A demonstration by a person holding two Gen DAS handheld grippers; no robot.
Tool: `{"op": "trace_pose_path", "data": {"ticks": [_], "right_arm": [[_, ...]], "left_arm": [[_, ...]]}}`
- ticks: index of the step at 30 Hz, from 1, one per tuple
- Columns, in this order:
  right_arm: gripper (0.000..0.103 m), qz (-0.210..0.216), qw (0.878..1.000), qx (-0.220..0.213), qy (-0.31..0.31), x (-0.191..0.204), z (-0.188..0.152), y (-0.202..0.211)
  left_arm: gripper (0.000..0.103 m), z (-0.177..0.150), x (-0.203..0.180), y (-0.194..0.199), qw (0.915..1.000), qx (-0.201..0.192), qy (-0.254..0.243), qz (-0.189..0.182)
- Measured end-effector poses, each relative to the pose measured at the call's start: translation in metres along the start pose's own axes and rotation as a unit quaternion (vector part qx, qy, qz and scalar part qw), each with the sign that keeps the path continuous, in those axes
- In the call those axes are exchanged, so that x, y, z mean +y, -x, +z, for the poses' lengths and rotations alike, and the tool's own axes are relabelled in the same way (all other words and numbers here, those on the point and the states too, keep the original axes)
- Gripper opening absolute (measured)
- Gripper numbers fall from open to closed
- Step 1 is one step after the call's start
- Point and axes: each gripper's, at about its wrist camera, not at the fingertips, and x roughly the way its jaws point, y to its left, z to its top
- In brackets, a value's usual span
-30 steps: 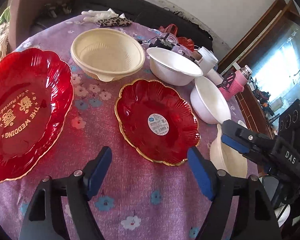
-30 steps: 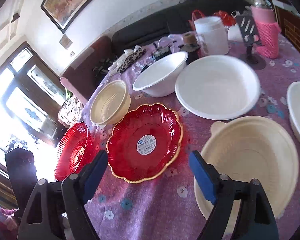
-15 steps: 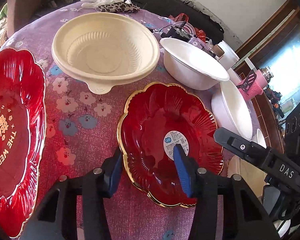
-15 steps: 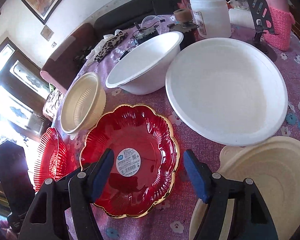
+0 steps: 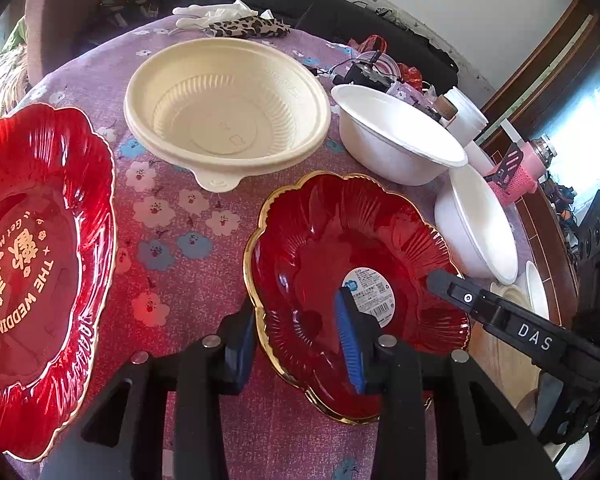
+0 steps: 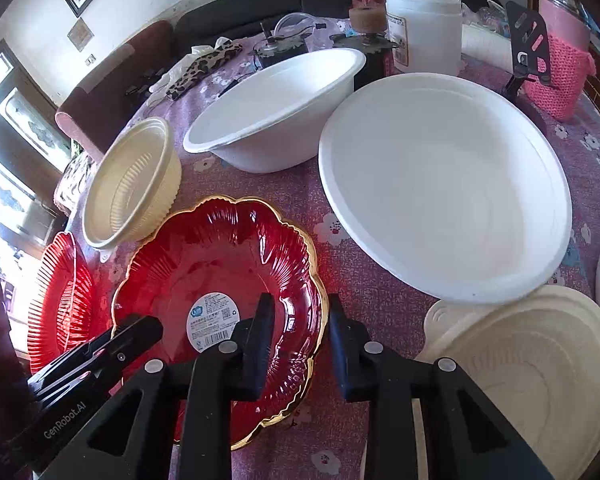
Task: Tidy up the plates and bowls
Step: 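Close both grippers on the rim of the small red plate, then carry the red plate with both grippers and lower it onto the large red bowl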
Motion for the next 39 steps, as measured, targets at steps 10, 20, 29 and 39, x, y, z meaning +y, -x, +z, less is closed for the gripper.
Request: {"op": "trace_pose_path", "data": {"ticks": [10, 20, 29, 39], "right_arm": [[0.028, 0.054, 0.997, -0.062, 0.005, 0.022, -0.023, 0.054], [0.028, 0.092, 0.992, -0.065, 0.064, 0.129, -0.023, 0.051], [0.029, 0.098, 0.988, -0.021, 0.116, 0.217, -0.024, -0.003], [0.029, 0.093, 0.989, 0.021, 0.116, 0.226, -0.025, -0.051]], "left_arm": [[0.036, -0.006, 0.000, 0.068, 0.9969, -0.078, -0.009, -0.002], [0.036, -0.002, 0.079, 0.137, 0.9878, -0.143, 0.043, 0.044], [0.036, 0.002, 0.160, 0.143, 0.9805, -0.143, 0.099, 0.091], [0.036, 0.001, 0.188, 0.119, 0.9798, -0.118, 0.122, 0.106]]}}
